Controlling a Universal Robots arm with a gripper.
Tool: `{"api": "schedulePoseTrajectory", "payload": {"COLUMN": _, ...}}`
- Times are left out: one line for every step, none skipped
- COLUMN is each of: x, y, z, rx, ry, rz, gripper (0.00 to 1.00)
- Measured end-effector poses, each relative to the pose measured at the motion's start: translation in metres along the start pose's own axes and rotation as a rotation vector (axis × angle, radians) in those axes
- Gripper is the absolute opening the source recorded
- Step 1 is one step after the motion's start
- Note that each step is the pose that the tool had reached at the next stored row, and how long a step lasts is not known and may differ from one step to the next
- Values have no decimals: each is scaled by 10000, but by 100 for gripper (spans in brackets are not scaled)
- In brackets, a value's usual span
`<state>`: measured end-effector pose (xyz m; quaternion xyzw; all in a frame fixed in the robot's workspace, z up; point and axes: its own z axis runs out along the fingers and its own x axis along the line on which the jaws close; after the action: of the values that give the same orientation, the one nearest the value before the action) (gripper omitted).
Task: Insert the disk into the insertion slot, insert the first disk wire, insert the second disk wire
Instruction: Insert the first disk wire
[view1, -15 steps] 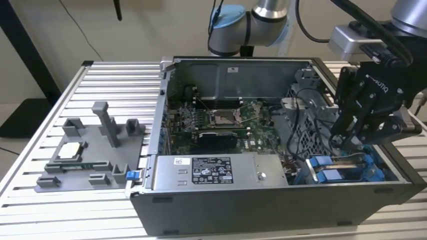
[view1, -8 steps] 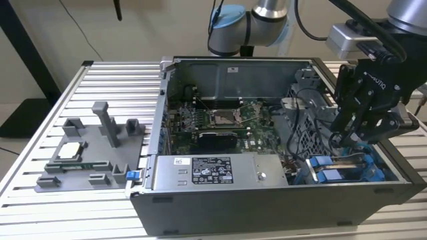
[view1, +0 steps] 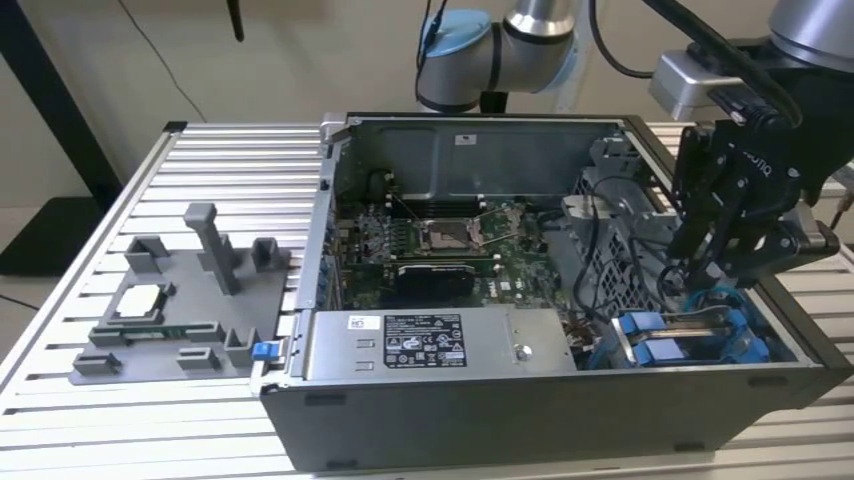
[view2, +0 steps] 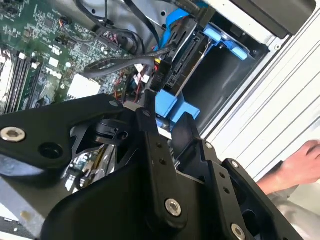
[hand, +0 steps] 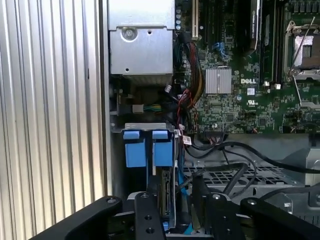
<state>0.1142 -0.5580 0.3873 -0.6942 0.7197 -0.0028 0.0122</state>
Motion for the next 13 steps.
{"api": "schedulePoseTrajectory", "payload": {"x": -4, "y": 0, "z": 0, "rx": 60, "ry": -2, "rz": -5, "gripper": 100}}
{"api": "schedulePoseTrajectory", "payload": {"x": -7, "y": 0, "z": 0, "rx": 109, "ry": -3, "rz": -8, "gripper": 100}}
{"api": "schedulePoseTrajectory", "payload": {"x": -9, "y": 0, "z": 2, "rx": 145, "ry": -6, "rz": -10, "gripper": 100}}
{"api": "schedulePoseTrajectory", "payload": {"x": -9, "y": -1, "z": 2, "rx": 147, "ry": -6, "rz": -11, "gripper": 100}}
{"api": "schedulePoseTrajectory", "payload": {"x": -9, "y": 0, "z": 1, "rx": 147, "ry": -6, "rz": -11, "gripper": 100}}
{"api": "schedulePoseTrajectory", "payload": {"x": -9, "y": -1, "z": 1, "rx": 147, "ry": -6, "rz": -11, "gripper": 100}}
{"api": "schedulePoseTrajectory", "payload": {"x": -9, "y": -1, "z": 1, "rx": 147, "ry": -5, "rz": -11, "gripper": 100}}
{"api": "schedulePoseTrajectory", "payload": {"x": -10, "y": -1, "z": 2, "rx": 149, "ry": -6, "rz": -11, "gripper": 100}}
{"api": "schedulePoseTrajectory", "payload": {"x": -12, "y": -1, "z": 3, "rx": 153, "ry": -8, "rz": -14, "gripper": 100}}
{"api": "schedulePoseTrajectory", "payload": {"x": -16, "y": -1, "z": 4, "rx": 160, "ry": -8, "rz": -20, "gripper": 100}}
{"api": "schedulePoseTrajectory", "payload": {"x": -19, "y": -1, "z": 5, "rx": 169, "ry": -7, "rz": -26, "gripper": 100}}
{"api": "schedulePoseTrajectory", "payload": {"x": -24, "y": -2, "z": 8, "rx": 179, "ry": -13, "rz": -35, "gripper": 100}}
{"api": "schedulePoseTrajectory", "payload": {"x": -30, "y": -4, "z": 10, "rx": 183, "ry": -20, "rz": -45, "gripper": 100}}
